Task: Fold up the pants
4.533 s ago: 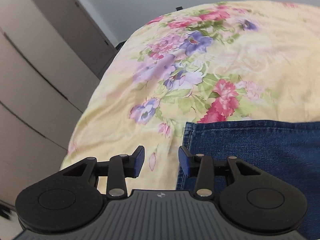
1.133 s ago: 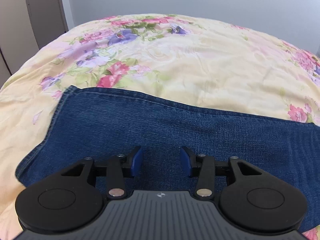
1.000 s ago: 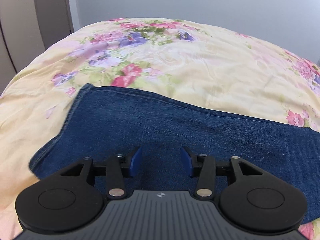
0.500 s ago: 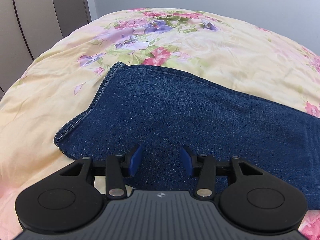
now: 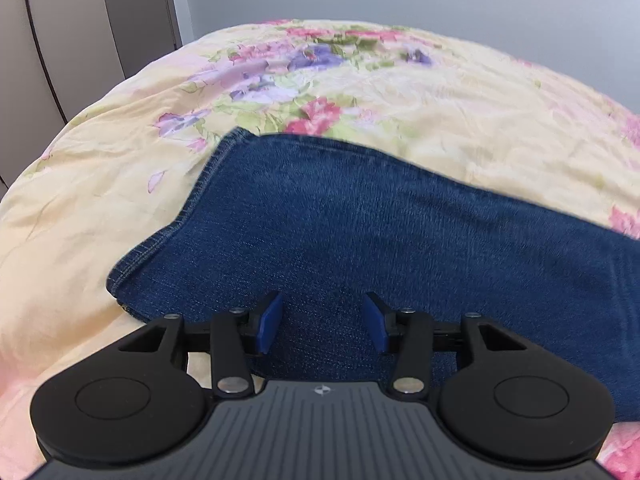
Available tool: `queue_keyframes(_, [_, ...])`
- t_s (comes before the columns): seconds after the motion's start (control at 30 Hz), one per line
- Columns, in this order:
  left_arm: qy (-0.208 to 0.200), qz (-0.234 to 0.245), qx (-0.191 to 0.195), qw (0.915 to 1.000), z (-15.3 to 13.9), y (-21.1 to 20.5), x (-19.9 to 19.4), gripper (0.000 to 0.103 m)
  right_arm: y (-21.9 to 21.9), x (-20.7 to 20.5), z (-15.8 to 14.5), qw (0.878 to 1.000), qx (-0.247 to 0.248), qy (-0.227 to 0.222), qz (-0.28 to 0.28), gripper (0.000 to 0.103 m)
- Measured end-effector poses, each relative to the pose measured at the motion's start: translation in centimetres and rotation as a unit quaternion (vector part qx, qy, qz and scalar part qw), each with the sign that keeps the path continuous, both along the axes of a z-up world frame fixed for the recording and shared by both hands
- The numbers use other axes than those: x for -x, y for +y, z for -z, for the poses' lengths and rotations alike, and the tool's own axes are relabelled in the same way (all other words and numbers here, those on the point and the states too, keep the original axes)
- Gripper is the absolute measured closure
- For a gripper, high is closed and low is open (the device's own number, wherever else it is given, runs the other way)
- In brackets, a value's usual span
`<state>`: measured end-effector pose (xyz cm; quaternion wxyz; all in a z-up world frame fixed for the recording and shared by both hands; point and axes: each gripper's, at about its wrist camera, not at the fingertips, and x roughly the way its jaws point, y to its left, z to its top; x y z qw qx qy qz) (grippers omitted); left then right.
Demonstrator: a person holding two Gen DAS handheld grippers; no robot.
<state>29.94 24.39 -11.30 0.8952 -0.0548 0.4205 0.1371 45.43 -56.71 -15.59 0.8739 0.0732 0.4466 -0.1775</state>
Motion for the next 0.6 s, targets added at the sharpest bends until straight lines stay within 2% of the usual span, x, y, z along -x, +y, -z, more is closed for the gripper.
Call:
queue_keyframes(0.1, [-0.038, -0.031, 0.051, 0.9975, -1.7, 2.2, 1.8, 0.045, 1.3, 1.2, -1.8, 0.999, 0.031, -0.018, -0.007, 0.092])
queue_keyframes(0.2, [-0.074, -0.09, 0.117, 0.9862, -2.9, 5.8, 4.6, 0.041, 3.6, 2.7, -3.4, 0.999, 0.033, -0.029, -0.027, 0.092])
queue_keyframes(0.27, [-0.089, -0.127, 0.176, 0.9722, -2.7, 8.2, 6.4, 0.04, 5.9, 3.4, -4.2, 0.997, 0.04, -0.033, -0.053, 0.092])
queue_keyframes(0.33, [-0.099, -0.157, 0.236, 0.9538, -1.9, 10.3, 7.7, 0.04, 8.6, 4.0, -4.7, 0.996, 0.03, -0.029, -0.085, 0.092])
queue_keyframes(0.37, [-0.106, -0.174, 0.27, 0.9411, -1.2, 11.4, 8.4, 0.039, 10.2, 4.2, -4.9, 0.994, 0.024, -0.026, -0.101, 0.092])
queue_keyframes(0.43, [-0.114, -0.195, 0.312, 0.9229, 0.1, 12.7, 9.2, 0.039, 13.5, 4.6, -5.2, 0.99, 0.014, -0.021, -0.136, 0.092])
queue_keyframes(0.53, [-0.121, -0.215, 0.341, 0.907, 2.0, 13.9, 9.1, 0.039, 18.9, 4.9, -5.3, 0.982, -0.003, -0.019, -0.189, 0.092])
queue_keyframes(0.6, [-0.13, -0.222, 0.351, 0.9004, 2.9, 14.3, 8.7, 0.04, 22.7, 5.0, -5.3, 0.974, -0.017, -0.015, -0.227, 0.092])
